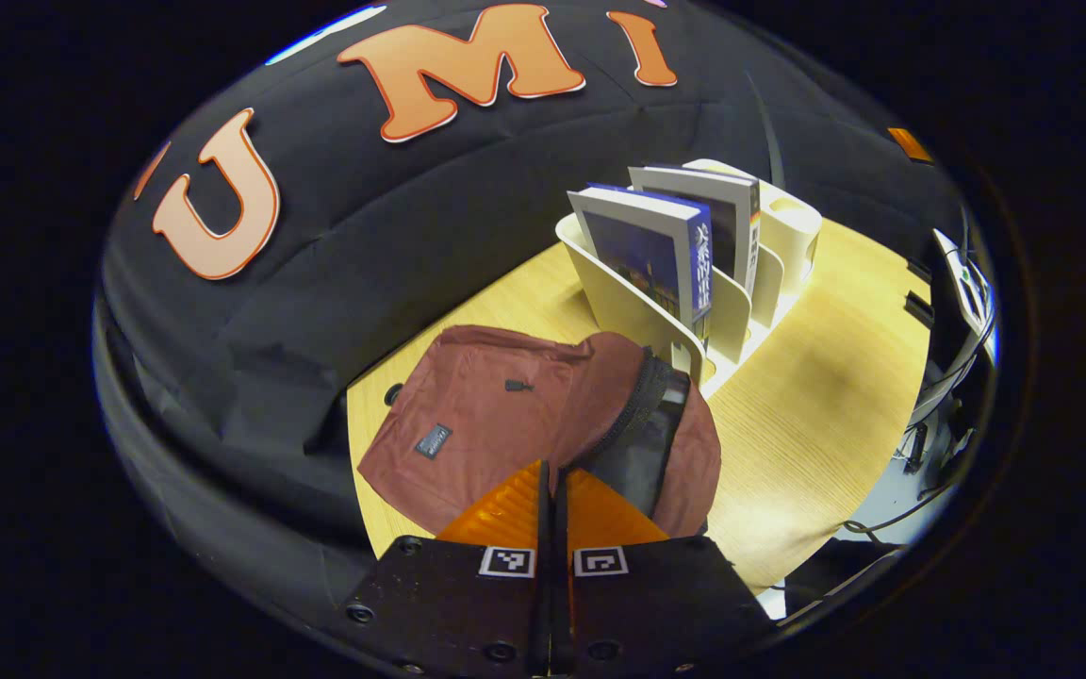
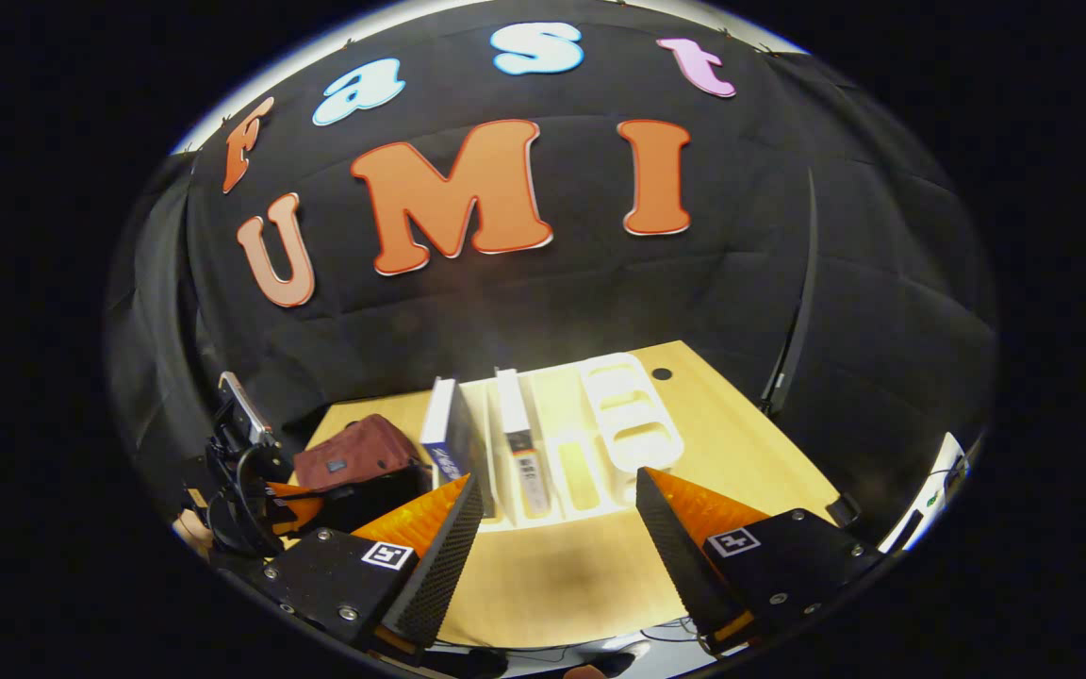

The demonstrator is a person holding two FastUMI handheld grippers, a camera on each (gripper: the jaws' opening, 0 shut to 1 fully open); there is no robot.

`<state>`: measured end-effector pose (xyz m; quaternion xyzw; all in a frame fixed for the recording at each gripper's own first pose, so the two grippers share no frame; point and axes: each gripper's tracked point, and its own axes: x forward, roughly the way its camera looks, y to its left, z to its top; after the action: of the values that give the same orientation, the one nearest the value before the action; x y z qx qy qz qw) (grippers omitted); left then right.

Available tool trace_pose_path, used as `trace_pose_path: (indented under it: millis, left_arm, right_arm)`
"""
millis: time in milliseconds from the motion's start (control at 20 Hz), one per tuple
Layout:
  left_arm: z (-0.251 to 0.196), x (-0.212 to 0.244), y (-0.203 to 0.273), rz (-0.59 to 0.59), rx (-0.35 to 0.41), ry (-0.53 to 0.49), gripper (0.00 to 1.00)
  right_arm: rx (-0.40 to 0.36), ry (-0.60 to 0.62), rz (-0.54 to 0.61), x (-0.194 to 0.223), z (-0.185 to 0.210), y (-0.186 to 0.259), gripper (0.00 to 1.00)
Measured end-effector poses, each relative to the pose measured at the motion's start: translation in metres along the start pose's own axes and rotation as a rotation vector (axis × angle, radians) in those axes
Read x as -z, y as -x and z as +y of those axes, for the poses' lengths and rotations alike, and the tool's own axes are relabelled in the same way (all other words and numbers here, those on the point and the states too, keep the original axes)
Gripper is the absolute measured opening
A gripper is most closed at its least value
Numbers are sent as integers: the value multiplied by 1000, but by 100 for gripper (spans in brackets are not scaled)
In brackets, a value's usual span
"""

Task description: Open the schoolbag, grab two books from the bookshelf and put them into the schoolbag.

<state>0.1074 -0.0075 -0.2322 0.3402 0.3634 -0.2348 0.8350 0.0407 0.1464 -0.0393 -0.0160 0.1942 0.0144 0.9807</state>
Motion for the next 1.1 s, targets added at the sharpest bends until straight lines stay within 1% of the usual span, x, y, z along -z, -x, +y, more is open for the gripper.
trace_pose_path:
  millis: [100, 200, 250, 350, 400, 450, 600, 700, 800, 950, 1100]
  left_arm:
    - [17, -13, 1, -31, 30, 7, 1]
    - [34, -22, -1, -55, 23, 20, 1]
    - [39, -23, -4, -56, 25, 39, 1]
    - [42, -23, -5, -64, 31, 76, 1]
    - [44, -20, -6, -64, 34, 85, 1]
    - [46, -19, -6, -61, 32, 94, 1]
    - [47, -17, -12, -58, 36, 120, 1]
    - [51, -17, -14, -51, 34, 134, 1]
    - [54, -15, -18, -43, 37, 146, 1]
    - [56, -12, -22, -30, 41, 156, 1]
    - [58, -10, -23, -29, 45, 166, 1]
  right_arm:
    - [-45, 19, 57, -16, 41, -11, 97]
    - [-76, 115, 112, -33, 74, -35, 97]
    - [-72, 150, 158, -39, 82, -52, 97]
    - [-94, 192, 252, -46, 105, -84, 97]
    - [-102, 202, 287, -46, 112, -105, 98]
    - [-92, 197, 322, -46, 119, -126, 98]
    - [-63, 209, 471, -24, 119, -178, 98]
    - [-28, 237, 550, -4, 115, -201, 98]
    - [-20, 251, 592, 7, 117, -220, 99]
    - [-5, 237, 641, 18, 117, -239, 99]
    - [17, 241, 676, 33, 110, -256, 94]
